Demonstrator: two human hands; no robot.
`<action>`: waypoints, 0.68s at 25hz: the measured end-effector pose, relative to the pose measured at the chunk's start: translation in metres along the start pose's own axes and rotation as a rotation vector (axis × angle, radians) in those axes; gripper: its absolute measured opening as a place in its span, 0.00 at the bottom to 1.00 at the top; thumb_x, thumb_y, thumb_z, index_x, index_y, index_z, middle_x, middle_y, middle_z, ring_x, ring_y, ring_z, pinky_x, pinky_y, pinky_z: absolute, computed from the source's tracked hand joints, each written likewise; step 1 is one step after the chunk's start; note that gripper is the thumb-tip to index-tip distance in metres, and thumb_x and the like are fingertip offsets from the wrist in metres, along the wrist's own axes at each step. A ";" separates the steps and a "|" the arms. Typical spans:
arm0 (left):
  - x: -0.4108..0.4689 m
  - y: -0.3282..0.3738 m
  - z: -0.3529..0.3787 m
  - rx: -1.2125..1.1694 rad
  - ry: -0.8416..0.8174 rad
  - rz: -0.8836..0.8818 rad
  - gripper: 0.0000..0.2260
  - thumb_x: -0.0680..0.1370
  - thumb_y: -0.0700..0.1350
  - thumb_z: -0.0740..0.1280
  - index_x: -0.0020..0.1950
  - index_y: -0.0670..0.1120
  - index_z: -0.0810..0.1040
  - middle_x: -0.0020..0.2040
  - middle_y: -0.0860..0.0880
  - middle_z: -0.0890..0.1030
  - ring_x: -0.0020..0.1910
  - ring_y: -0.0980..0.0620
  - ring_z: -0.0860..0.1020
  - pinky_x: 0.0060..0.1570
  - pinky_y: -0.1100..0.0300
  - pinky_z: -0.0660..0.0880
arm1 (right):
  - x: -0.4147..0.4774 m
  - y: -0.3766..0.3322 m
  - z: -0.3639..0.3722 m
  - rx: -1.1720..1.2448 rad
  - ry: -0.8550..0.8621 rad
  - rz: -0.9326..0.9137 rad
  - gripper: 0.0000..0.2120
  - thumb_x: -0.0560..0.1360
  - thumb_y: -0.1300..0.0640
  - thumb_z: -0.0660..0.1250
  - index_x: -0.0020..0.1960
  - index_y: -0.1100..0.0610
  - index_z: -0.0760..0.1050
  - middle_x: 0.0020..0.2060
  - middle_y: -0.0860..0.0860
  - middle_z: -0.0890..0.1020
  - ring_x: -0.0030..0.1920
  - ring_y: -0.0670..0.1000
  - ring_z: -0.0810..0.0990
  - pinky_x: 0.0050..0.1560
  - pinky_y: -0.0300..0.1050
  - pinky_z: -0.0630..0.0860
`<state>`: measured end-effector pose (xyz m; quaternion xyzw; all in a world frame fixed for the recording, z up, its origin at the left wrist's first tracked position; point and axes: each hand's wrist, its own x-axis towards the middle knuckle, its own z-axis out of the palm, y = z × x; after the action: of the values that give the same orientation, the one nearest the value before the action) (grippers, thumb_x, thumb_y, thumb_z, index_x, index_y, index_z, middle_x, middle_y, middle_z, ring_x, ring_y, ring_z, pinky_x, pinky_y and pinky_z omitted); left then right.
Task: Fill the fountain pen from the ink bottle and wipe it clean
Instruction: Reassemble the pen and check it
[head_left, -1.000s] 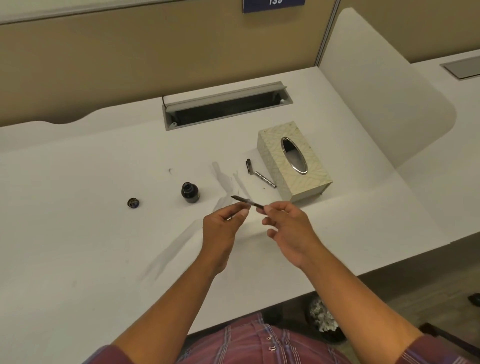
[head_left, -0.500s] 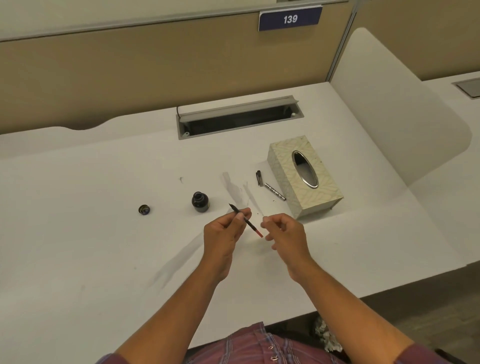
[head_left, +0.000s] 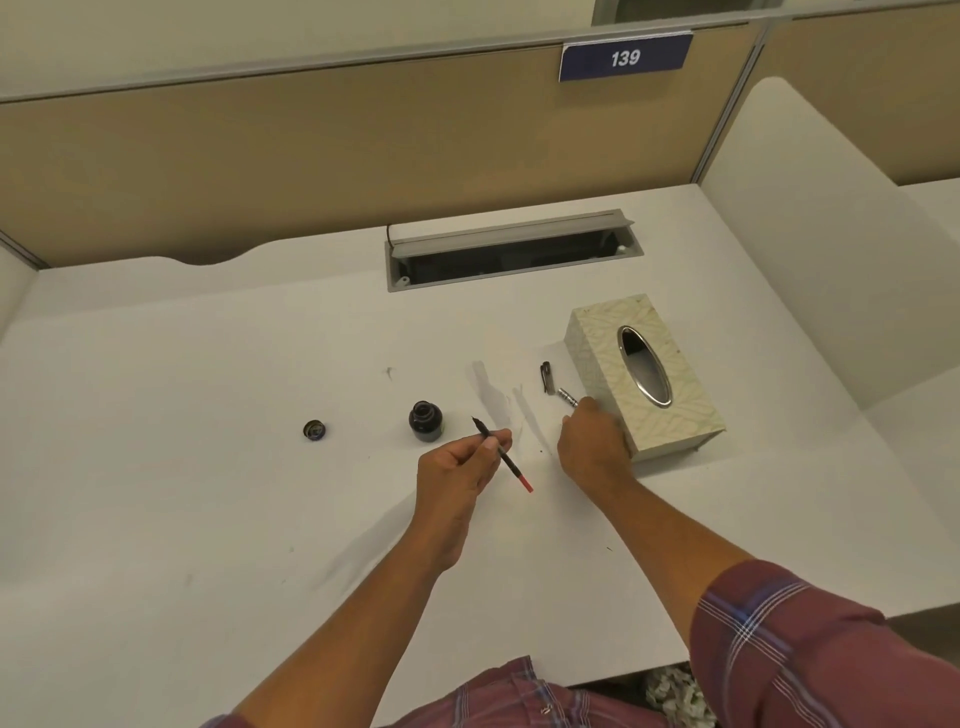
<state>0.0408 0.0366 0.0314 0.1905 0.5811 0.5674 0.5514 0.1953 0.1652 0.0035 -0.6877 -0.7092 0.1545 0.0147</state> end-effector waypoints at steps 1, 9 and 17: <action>0.000 0.000 -0.002 0.013 0.003 0.000 0.09 0.85 0.42 0.70 0.61 0.45 0.89 0.59 0.49 0.91 0.64 0.52 0.87 0.68 0.55 0.79 | 0.000 -0.001 0.002 -0.005 0.012 0.005 0.09 0.79 0.60 0.66 0.58 0.62 0.73 0.46 0.59 0.84 0.45 0.59 0.86 0.33 0.46 0.77; 0.000 0.003 -0.007 -0.009 0.033 0.009 0.10 0.86 0.42 0.69 0.59 0.43 0.90 0.59 0.48 0.91 0.63 0.52 0.87 0.68 0.55 0.79 | -0.019 -0.003 -0.010 0.100 0.004 -0.049 0.05 0.80 0.60 0.63 0.54 0.61 0.72 0.43 0.57 0.83 0.41 0.57 0.81 0.35 0.46 0.73; -0.003 0.020 -0.006 -0.154 0.068 0.048 0.14 0.87 0.39 0.67 0.51 0.47 0.92 0.57 0.45 0.91 0.63 0.48 0.87 0.69 0.51 0.79 | -0.106 0.006 -0.034 0.329 0.065 -0.238 0.02 0.82 0.54 0.65 0.51 0.51 0.74 0.45 0.47 0.80 0.46 0.52 0.78 0.53 0.54 0.70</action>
<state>0.0287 0.0368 0.0485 0.1421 0.5494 0.6295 0.5308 0.2151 0.0680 0.0546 -0.5919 -0.7499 0.2429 0.1680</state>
